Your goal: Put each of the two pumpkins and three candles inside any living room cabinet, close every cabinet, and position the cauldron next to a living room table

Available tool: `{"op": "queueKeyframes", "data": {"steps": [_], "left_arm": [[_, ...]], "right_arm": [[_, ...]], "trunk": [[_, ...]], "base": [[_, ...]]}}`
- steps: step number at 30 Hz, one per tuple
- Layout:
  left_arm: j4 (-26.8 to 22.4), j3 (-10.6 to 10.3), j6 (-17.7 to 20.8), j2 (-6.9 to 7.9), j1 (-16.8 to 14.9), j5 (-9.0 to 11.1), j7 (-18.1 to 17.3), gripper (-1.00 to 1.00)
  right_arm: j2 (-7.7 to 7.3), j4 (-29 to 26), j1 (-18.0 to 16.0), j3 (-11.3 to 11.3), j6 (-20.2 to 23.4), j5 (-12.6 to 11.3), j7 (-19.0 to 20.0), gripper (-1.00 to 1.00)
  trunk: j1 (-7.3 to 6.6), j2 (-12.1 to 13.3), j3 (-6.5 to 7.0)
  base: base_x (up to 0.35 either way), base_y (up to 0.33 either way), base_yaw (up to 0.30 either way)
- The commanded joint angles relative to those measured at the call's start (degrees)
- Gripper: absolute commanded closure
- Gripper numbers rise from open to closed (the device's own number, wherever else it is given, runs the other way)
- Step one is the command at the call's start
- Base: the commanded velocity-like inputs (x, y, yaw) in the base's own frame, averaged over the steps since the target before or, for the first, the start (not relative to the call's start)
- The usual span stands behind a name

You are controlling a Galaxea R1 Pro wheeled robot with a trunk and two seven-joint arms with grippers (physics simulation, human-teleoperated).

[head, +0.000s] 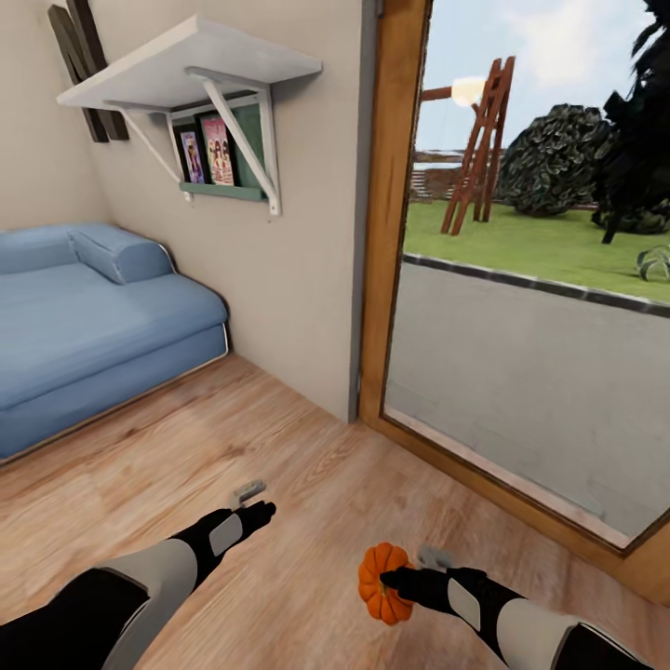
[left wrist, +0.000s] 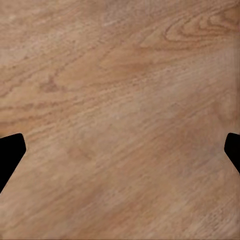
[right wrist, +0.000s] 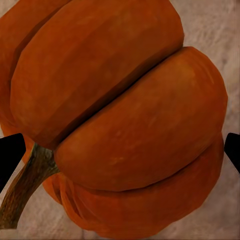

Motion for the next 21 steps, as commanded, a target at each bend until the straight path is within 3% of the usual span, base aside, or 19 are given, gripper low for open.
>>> {"op": "queueKeyframes", "data": {"steps": [1, 6, 18, 21], "left_arm": [[-0.1, -0.5, 0.2, -0.06, 0.0, 0.5, 0.3, -1.00], [-0.1, -0.5, 0.2, -0.19, 0.0, 0.5, 0.3, -1.00], [0.0, -0.6, 0.2, -0.33, 0.0, 0.3, 0.3, -1.00], [-0.1, -0.5, 0.2, -0.37, 0.0, 0.3, 0.3, -1.00]], "right_arm": [[-0.02, 0.1, 0.0, 0.5, 0.2, 0.0, 0.3, 1.00], [-0.02, 0.1, 0.0, 0.5, 0.1, 3.0, 0.3, 1.00], [-0.02, 0.2, 0.0, 0.5, 0.1, 3.5, 0.2, 1.00], [-0.02, 0.1, 0.0, 0.5, 0.1, 3.5, 0.2, 1.00]], "trunk": [[-0.03, 0.0, 0.21], [-0.16, 0.1, 1.41], [-0.47, 0.2, 4.28], [-0.47, 0.2, 4.36]], "base": [[0.000, 0.000, 0.235], [0.000, 0.000, 0.263], [0.000, 0.000, 0.283], [0.000, 0.000, 0.284]]}}
